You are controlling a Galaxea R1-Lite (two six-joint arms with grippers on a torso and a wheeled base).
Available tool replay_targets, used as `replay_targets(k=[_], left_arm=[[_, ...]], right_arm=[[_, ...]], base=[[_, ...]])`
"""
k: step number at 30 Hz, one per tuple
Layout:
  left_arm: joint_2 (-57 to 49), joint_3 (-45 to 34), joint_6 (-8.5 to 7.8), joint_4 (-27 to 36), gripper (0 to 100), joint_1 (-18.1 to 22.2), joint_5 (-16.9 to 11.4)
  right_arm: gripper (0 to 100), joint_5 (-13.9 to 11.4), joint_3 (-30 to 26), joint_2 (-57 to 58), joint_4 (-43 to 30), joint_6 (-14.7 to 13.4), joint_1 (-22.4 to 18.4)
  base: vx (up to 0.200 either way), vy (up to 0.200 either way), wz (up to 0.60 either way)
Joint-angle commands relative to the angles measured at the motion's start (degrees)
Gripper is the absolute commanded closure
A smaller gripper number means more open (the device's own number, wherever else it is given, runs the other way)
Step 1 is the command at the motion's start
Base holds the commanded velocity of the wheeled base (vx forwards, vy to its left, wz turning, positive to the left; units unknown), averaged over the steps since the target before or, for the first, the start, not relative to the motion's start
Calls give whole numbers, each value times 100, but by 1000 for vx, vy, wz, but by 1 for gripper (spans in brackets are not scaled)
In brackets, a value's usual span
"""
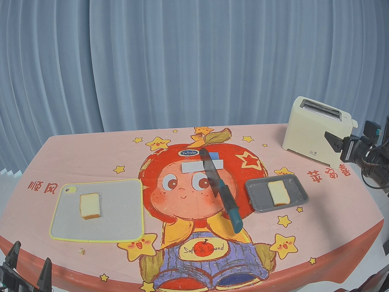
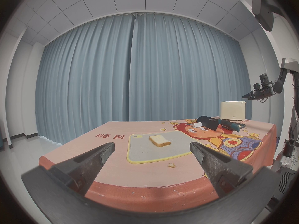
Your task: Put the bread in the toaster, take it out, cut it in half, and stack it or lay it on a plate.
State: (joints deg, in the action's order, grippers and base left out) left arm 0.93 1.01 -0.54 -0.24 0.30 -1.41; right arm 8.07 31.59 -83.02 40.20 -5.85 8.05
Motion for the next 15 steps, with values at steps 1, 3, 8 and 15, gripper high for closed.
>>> replay_targets(k=[1, 3, 8, 15], left_arm=[[-93, -101, 1, -2, 0, 5, 1], [-93, -101, 1, -2, 0, 5, 1], [-93, -101, 1, -2, 0, 5, 1], [-93, -101, 1, -2, 0, 5, 1]], right_arm=[[0, 2, -30, 22, 5, 14, 13], [0, 10, -91, 31, 5, 14, 118], [0, 169, -408, 154, 5, 14, 549], [0, 459, -548, 216, 14, -4, 725]], base=[[0, 0, 0], [0, 0, 0], [0, 0, 0], [0, 0, 0]])
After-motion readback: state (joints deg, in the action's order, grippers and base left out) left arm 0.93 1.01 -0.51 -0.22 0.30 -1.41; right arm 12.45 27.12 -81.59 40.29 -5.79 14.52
